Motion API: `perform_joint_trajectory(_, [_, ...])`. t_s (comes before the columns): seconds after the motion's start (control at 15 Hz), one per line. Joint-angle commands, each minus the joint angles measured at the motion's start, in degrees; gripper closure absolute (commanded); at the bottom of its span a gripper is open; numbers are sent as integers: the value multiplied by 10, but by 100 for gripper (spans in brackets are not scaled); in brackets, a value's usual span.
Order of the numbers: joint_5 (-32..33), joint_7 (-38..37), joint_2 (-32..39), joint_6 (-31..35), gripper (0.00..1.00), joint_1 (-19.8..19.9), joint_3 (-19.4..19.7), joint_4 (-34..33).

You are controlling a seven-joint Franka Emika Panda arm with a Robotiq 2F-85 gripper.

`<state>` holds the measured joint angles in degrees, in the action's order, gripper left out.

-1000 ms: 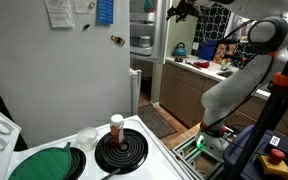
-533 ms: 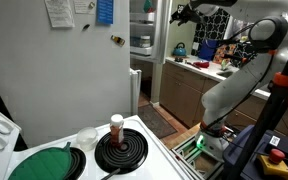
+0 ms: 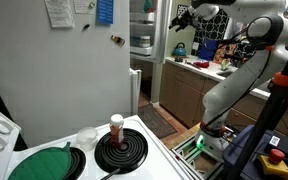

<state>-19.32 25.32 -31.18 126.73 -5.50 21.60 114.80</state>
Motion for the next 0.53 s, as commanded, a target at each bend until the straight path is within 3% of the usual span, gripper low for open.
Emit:
perform_joint_trajectory(0.0, [-34, 46, 29, -57, 0, -11, 21, -38])
perform_joint_trajectory(0.47, [-108, 127, 73, -104, 0, -16, 23, -78])
